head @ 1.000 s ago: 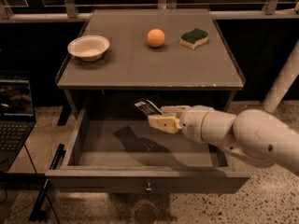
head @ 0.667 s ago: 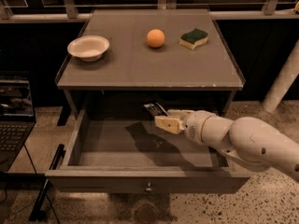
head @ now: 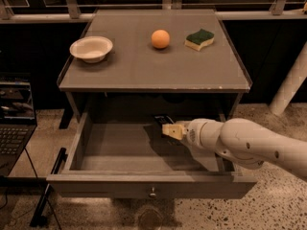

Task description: Place rxbar chocolate into top drawer

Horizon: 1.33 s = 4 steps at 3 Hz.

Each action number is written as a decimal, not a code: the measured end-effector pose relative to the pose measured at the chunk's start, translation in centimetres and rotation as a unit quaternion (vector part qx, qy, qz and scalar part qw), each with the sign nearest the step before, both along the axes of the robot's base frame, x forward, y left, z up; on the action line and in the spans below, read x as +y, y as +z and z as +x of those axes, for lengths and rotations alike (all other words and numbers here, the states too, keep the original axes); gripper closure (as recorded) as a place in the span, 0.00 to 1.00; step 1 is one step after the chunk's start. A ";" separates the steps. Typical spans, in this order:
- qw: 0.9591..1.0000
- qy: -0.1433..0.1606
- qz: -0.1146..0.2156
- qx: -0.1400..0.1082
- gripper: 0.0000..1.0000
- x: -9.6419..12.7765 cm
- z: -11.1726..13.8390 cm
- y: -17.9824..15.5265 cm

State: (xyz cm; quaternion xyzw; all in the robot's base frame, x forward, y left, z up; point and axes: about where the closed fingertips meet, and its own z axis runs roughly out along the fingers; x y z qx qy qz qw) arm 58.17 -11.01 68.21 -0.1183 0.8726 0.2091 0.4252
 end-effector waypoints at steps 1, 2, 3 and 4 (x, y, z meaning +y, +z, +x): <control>0.999 -0.015 -0.006 0.034 1.00 -0.9 0.4 -2.3; 0.999 -0.017 -0.009 0.036 0.81 -1.2 0.6 -2.5; 0.999 -0.017 -0.009 0.036 0.59 -1.2 0.6 -2.5; 0.999 -0.017 -0.009 0.036 0.36 -1.2 0.6 -2.5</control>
Offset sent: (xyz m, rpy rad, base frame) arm 0.0034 -0.0076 -0.0192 -0.0099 0.0581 -0.0260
